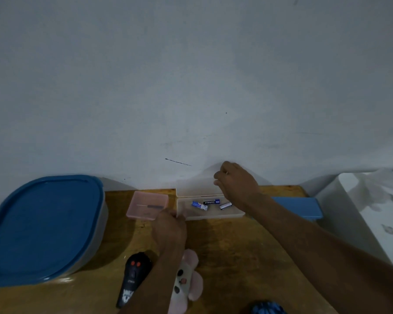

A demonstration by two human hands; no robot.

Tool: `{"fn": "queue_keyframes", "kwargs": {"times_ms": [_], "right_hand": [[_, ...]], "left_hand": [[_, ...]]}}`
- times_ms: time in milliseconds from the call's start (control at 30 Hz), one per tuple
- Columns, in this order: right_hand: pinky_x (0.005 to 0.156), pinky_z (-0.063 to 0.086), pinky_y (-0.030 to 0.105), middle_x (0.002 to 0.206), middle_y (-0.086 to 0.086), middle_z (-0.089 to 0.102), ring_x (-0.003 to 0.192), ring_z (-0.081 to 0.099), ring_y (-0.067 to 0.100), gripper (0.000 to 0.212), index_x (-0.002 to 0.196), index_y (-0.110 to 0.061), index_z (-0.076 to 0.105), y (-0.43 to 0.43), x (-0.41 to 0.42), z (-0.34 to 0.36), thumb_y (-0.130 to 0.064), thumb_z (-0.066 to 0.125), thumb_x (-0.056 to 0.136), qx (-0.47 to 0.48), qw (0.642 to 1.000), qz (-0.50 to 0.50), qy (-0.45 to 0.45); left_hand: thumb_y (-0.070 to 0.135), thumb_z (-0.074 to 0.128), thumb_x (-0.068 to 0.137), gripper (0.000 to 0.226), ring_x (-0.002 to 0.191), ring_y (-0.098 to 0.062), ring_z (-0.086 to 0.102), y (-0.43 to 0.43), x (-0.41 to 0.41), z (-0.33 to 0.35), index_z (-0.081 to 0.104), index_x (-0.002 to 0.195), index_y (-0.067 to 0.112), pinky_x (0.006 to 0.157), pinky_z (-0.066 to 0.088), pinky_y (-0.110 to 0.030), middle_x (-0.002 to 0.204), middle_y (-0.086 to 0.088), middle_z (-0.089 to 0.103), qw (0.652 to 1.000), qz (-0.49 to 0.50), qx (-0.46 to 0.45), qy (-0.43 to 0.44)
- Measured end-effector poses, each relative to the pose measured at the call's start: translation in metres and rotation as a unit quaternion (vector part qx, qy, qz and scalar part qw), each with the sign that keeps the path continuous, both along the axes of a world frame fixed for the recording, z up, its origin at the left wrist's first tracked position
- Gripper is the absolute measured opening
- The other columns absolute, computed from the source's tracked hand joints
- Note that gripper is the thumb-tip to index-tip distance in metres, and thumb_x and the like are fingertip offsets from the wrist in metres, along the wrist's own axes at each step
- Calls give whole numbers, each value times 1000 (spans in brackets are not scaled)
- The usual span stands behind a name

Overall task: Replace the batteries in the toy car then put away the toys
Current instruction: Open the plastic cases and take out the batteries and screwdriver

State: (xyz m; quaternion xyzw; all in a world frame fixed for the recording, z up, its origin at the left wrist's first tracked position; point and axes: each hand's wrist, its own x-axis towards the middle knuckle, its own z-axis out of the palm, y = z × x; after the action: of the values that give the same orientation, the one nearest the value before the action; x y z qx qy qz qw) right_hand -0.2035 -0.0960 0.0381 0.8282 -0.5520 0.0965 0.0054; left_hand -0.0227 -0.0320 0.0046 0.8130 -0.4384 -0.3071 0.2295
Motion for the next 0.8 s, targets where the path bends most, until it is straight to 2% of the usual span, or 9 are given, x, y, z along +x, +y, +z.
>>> {"fn": "queue_keyframes", "kwargs": {"times_ms": [67, 167, 267, 367, 500, 567, 667, 800], "right_hand": [[63, 54, 39, 84, 19, 62, 75, 63, 36, 6, 83, 1, 68, 0, 1, -5, -3, 71, 80, 17, 1000, -6, -19], [81, 50, 38, 106, 20, 62, 94, 61, 35, 20, 107, 2, 64, 1, -2, -11, -9, 54, 94, 57, 998, -20, -10], [79, 53, 41, 109, 19, 64, 95, 62, 35, 28, 117, 0, 61, 12, -3, -12, -12, 57, 92, 56, 998, -36, -11], [69, 54, 41, 101, 14, 64, 88, 63, 32, 23, 109, -7, 63, 30, 5, -17, -15, 62, 87, 52, 996, -66, -2], [87, 48, 41, 121, 11, 53, 109, 52, 29, 34, 127, -17, 51, 52, 23, -28, -31, 45, 97, 163, 983, -80, 11], [94, 46, 41, 127, 11, 49, 113, 49, 30, 38, 133, -22, 46, 57, 33, -35, -39, 40, 98, 181, 978, -102, 1], [97, 46, 44, 130, 10, 43, 116, 48, 32, 41, 129, -28, 46, 61, 49, -41, -50, 33, 98, 199, 964, -168, -43], [99, 45, 44, 127, 9, 43, 115, 49, 29, 43, 114, -23, 57, 57, 62, -42, -56, 39, 93, 196, 949, -235, -73]], "left_hand": [[21, 65, 91, 17, 75, -13, 54, 1, 1, 1, 70, 105, 12, 63, 40, -22, 97, -6, 71, 1000, -1, -1, 5], [20, 65, 90, 14, 79, -12, 52, 3, 3, 3, 69, 102, 13, 69, 41, -24, 98, -4, 69, 1000, -12, -7, 6], [18, 66, 89, 12, 81, -11, 54, 3, 5, 2, 68, 100, 14, 72, 44, -24, 98, -3, 69, 1000, -12, -16, 15], [16, 66, 89, 13, 79, -10, 54, 4, 5, 2, 69, 101, 13, 70, 42, -23, 98, -3, 69, 1000, -16, -22, 15], [16, 67, 88, 17, 80, -11, 56, 3, 5, 2, 69, 105, 13, 70, 44, -23, 100, -4, 71, 999, -18, -22, 17], [17, 68, 88, 20, 81, -11, 57, 2, 6, 1, 69, 108, 13, 71, 45, -22, 101, -4, 71, 999, -20, -22, 18], [21, 70, 87, 21, 78, -9, 55, 0, 9, 0, 70, 107, 14, 67, 40, -19, 100, -3, 72, 999, -32, -16, -3], [22, 70, 87, 22, 79, -8, 54, -1, 10, -1, 70, 108, 14, 67, 39, -18, 102, -3, 72, 999, -36, -10, -7]]}}
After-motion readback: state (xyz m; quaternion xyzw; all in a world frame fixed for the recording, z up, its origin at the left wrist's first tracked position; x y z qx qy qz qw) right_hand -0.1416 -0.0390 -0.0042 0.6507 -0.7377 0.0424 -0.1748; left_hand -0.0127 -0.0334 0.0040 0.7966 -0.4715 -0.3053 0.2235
